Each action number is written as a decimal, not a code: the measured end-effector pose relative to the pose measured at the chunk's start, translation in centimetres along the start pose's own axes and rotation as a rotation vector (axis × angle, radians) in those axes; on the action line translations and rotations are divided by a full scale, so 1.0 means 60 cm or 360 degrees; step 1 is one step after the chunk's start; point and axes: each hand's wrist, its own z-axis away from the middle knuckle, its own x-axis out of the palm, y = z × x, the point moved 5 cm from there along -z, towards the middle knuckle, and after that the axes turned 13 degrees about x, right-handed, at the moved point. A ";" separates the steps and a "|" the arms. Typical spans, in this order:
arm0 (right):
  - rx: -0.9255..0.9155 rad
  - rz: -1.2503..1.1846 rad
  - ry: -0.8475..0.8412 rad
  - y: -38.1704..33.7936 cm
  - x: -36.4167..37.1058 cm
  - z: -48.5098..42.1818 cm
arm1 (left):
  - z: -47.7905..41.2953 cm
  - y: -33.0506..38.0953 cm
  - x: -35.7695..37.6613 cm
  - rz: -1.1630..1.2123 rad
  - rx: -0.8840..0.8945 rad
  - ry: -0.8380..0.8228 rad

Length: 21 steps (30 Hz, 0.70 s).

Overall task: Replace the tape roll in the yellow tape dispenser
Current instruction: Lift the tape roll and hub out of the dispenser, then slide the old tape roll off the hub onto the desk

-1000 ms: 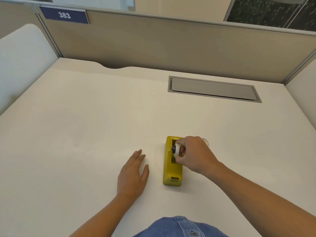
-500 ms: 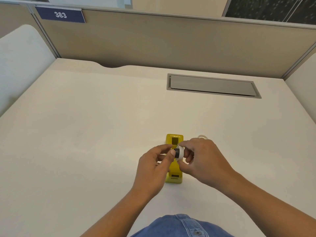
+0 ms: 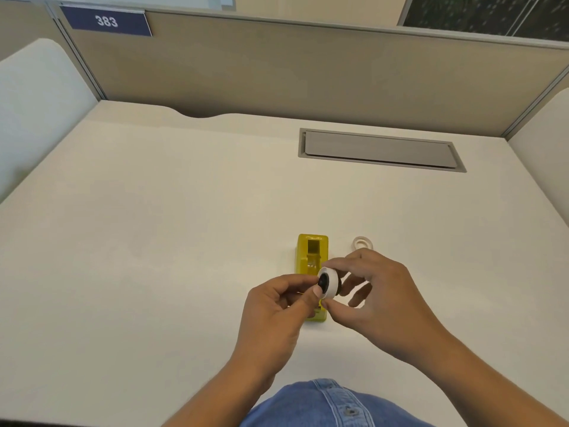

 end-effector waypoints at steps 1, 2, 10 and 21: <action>0.0009 -0.0030 0.0006 0.000 0.000 0.004 | 0.001 0.001 0.001 -0.0017 -0.0001 -0.0008; 0.0011 -0.0050 0.0012 -0.001 0.000 0.008 | 0.003 0.002 0.003 -0.0041 -0.0004 -0.0017; -0.0019 -0.0179 0.0029 -0.007 -0.008 0.022 | 0.005 0.017 0.012 -0.0084 0.0002 -0.0071; 0.0029 -0.0572 0.0163 0.009 -0.015 0.039 | 0.000 0.038 0.024 0.0036 0.0082 -0.0204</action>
